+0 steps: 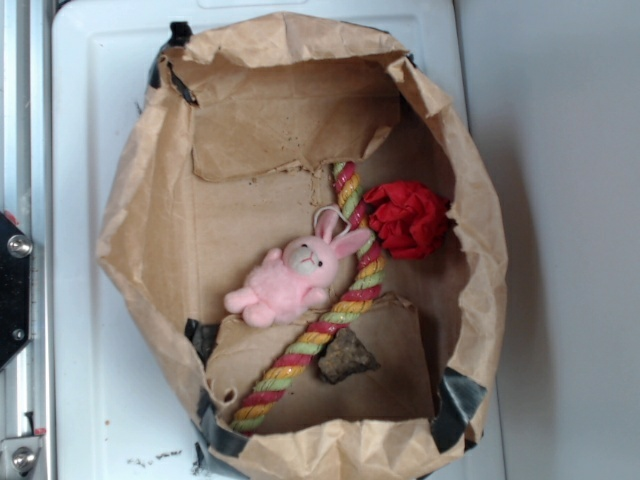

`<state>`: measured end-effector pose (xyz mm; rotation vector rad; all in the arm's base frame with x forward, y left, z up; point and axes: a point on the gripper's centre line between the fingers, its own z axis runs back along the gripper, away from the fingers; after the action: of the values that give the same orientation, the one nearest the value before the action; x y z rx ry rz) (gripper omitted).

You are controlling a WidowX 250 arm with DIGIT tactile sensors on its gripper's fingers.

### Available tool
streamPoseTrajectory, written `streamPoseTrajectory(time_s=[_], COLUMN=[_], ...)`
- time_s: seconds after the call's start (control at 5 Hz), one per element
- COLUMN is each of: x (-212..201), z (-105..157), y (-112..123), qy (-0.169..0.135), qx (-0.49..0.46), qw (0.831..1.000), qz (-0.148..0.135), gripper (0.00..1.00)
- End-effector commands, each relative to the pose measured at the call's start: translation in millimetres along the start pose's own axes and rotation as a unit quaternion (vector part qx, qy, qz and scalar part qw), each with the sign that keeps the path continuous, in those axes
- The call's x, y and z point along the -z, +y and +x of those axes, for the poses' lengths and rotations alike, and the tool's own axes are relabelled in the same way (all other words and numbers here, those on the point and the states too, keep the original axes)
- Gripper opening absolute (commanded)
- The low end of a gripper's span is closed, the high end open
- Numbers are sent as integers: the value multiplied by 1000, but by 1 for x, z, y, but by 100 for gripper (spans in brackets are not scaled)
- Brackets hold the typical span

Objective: Grab the rock.

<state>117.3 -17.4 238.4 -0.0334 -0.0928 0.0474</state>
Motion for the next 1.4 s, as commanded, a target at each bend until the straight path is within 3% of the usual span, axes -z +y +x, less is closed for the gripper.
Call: streamPoseTrajectory(time_s=[0.0,0.6,1.2], x=[2,29,50], z=[48,68,114], y=[-23,-12,-2], qy=[-27,-42,-44], qx=[-19,5,49], qw=[999,999,998], qz=[8,30,11], gripper=[100,100,100])
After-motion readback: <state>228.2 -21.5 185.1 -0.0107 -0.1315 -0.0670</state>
